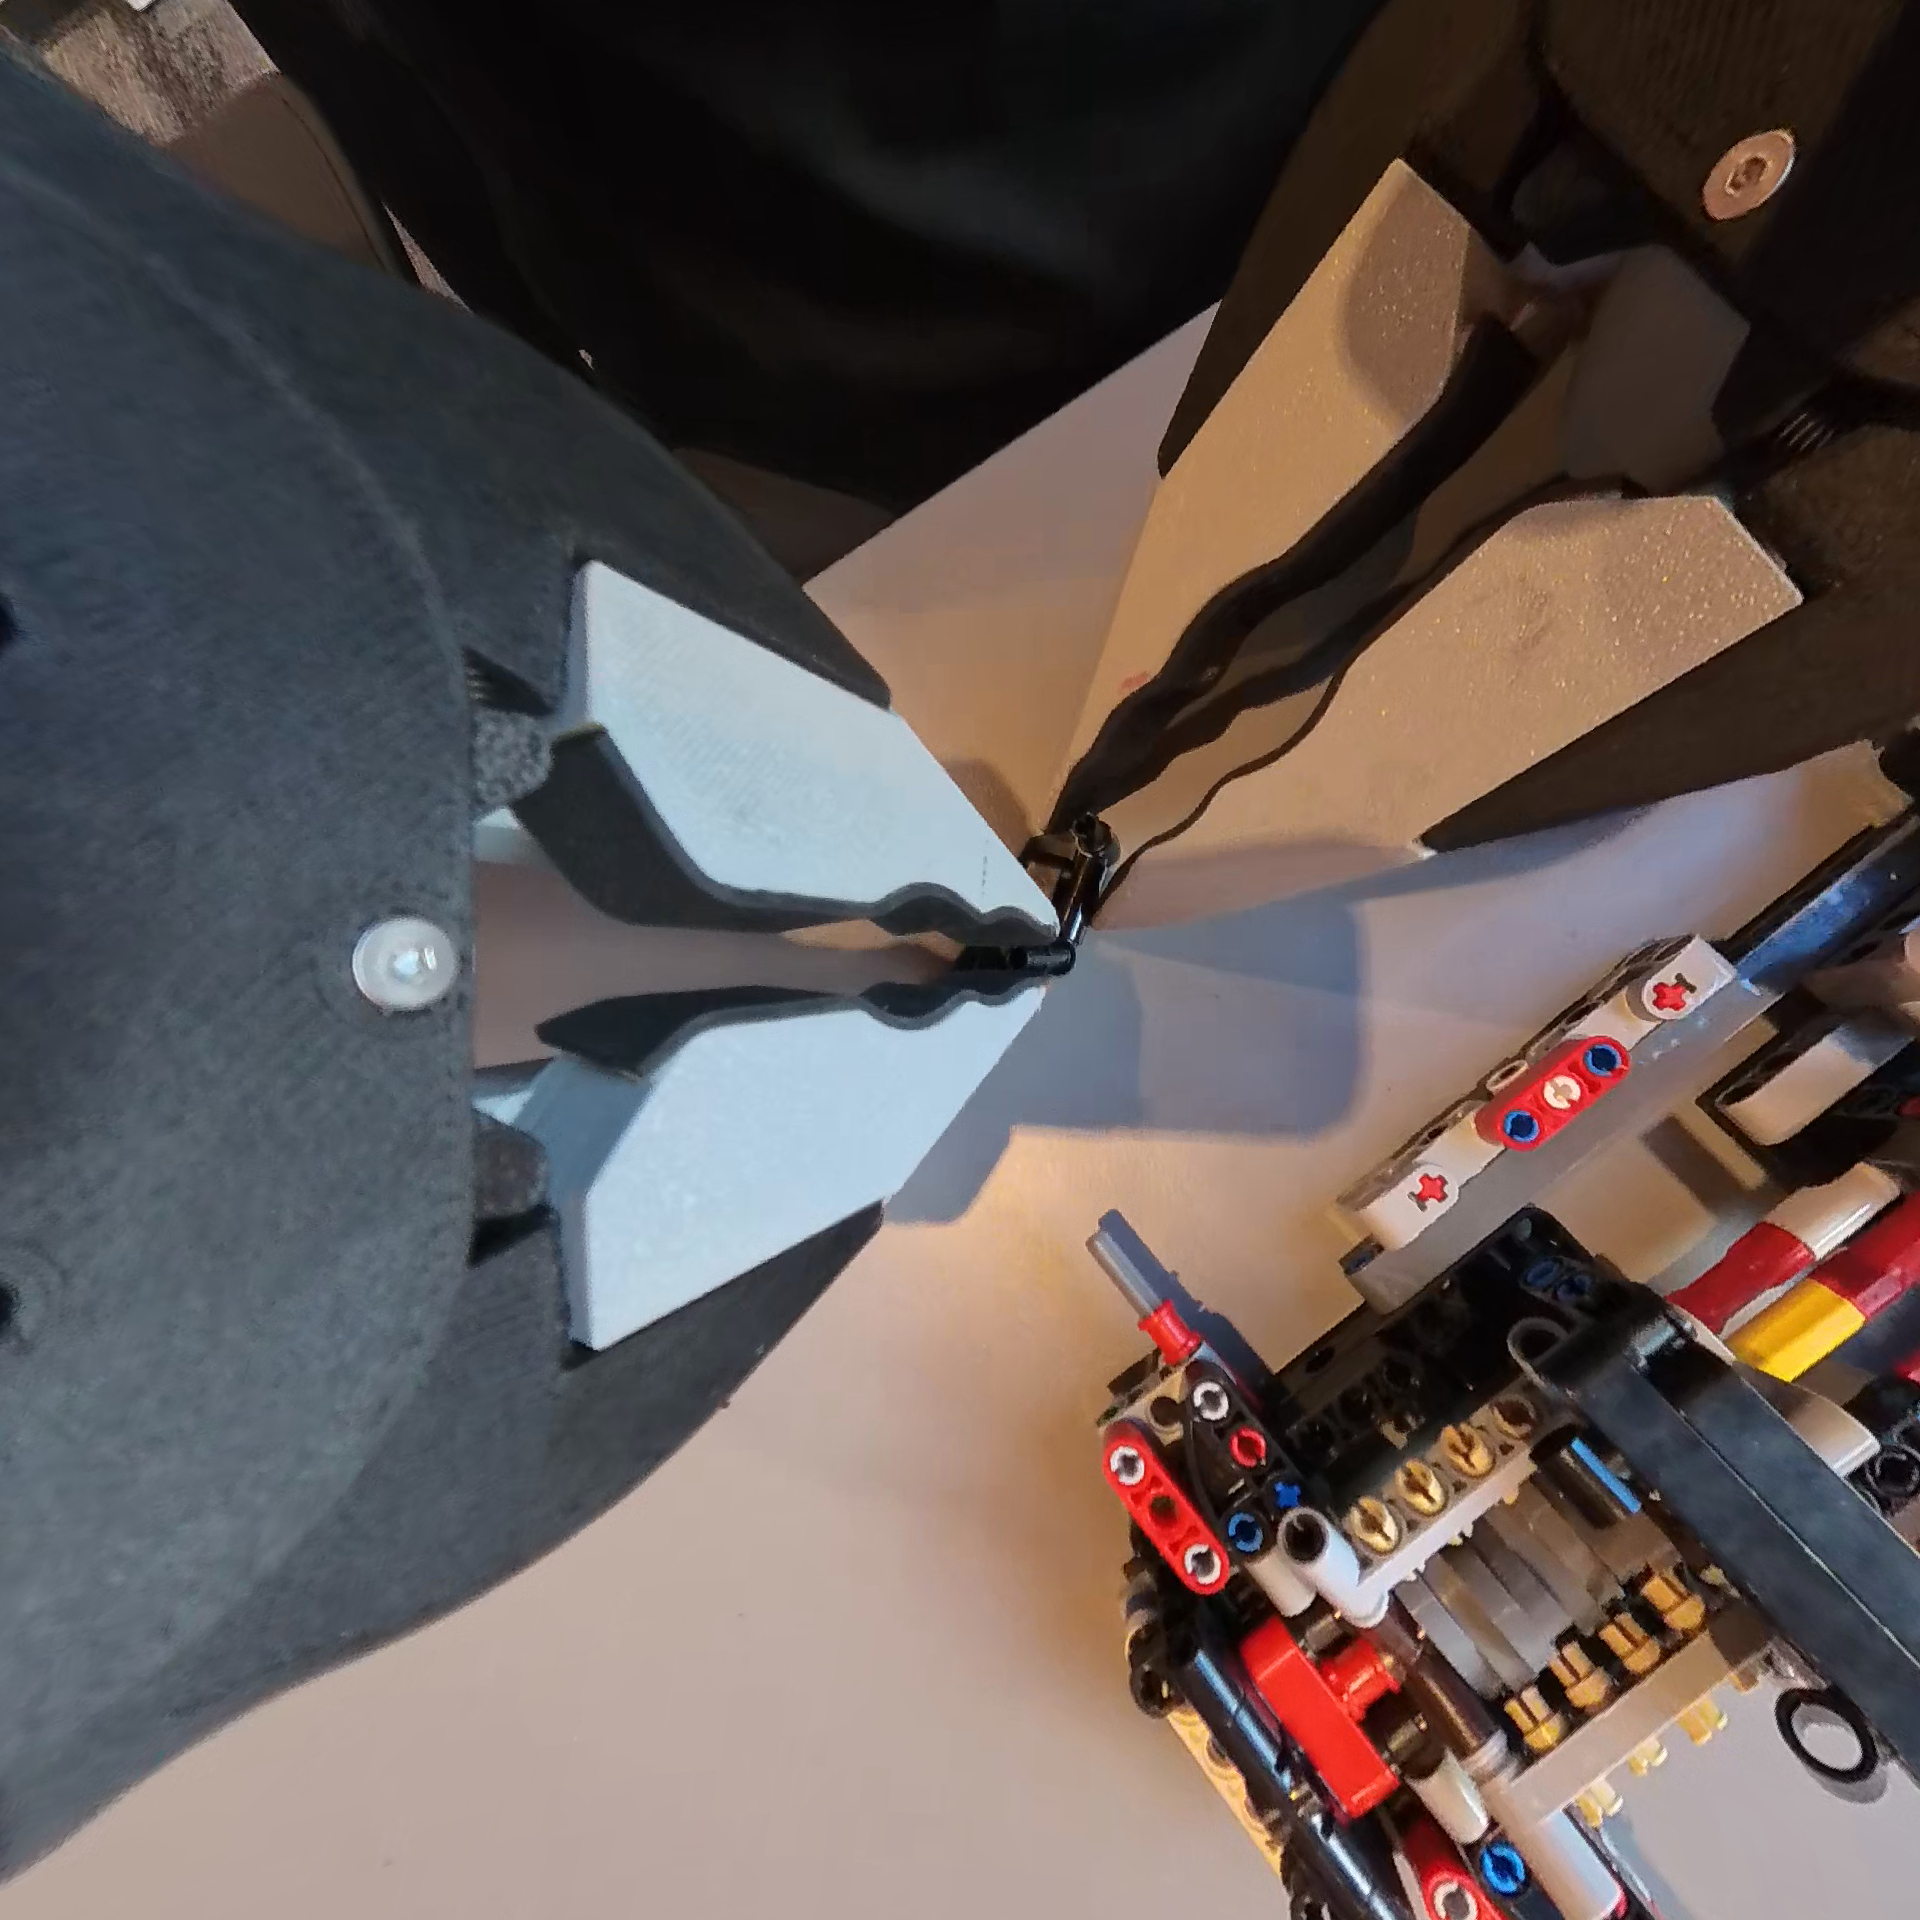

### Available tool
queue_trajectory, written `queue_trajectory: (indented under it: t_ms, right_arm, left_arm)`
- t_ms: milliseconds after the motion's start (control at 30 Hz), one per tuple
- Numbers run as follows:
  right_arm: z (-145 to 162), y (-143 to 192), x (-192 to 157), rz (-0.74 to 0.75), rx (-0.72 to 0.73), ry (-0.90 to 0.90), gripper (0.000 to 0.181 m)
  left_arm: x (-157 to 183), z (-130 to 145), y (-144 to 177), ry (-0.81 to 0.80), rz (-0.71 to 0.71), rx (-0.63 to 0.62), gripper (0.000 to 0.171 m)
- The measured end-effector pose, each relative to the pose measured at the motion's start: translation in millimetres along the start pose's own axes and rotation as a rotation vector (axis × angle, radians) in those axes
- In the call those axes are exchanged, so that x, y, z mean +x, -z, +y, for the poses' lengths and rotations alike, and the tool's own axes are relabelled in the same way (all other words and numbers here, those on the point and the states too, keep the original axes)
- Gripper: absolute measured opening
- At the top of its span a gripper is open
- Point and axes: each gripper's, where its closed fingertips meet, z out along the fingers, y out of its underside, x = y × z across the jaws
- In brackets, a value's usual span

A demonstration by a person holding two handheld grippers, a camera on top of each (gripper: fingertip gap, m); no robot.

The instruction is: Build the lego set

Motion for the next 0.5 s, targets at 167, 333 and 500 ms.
queue_trajectory:
  t_ms: [167, 333, 500]
  right_arm:
    - [-0.8, -0.3, 0.5, -0.023, 0.001, 0.021, 0.001]
    - [-1.9, -0.5, 1.2, -0.046, -0.004, 0.048, 0.001]
    - [-2.1, -0.6, 1.2, -0.084, 0.014, 0.058, 0.001]
  left_arm:
    - [-0.9, 0.0, 0.1, -0.008, -0.014, 0.001, 0.015]
    - [-1.8, 0.1, 0.2, -0.002, -0.014, 0.001, 0.015]
    - [-2.0, 0.2, 0.1, 0.015, 0.001, 0.001, 0.015]
